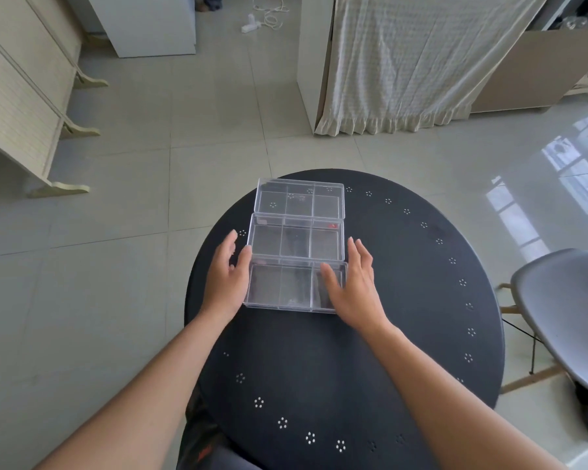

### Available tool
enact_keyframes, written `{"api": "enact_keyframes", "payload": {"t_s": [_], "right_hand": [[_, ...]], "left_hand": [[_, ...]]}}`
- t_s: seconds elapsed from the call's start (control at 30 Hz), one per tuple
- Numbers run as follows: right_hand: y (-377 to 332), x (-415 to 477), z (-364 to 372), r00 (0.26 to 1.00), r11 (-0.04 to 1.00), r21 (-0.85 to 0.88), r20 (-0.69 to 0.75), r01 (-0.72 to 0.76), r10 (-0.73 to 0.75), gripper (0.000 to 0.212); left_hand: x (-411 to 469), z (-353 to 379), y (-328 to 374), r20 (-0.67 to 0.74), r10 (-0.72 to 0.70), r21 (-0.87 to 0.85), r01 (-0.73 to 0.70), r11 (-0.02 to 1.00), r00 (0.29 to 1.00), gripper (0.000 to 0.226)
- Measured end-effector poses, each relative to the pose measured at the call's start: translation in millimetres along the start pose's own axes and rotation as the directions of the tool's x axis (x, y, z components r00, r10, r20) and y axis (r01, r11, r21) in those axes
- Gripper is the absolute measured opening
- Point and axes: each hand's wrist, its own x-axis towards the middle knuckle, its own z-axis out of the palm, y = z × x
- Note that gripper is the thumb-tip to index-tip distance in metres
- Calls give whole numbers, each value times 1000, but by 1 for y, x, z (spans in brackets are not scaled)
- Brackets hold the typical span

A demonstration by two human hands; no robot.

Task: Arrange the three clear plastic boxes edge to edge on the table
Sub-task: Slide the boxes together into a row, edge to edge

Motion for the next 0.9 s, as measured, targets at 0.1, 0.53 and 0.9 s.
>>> {"api": "enact_keyframes", "payload": {"t_s": [0.1, 0.53, 0.9], "right_hand": [[0, 26, -2, 999, 996, 84, -25, -41, 43, 86], [-5, 89, 11, 997, 950, 310, -41, -45, 60, 66], [0, 40, 19, 992, 948, 305, -56, -92, 115, 62]], "left_hand": [[25, 4, -1, 30, -107, -156, 110, 982, 994, 72], [82, 31, 4, 193, -40, -229, 85, 970, 980, 61], [46, 27, -17, 214, -69, -212, 115, 970, 974, 54]]}}
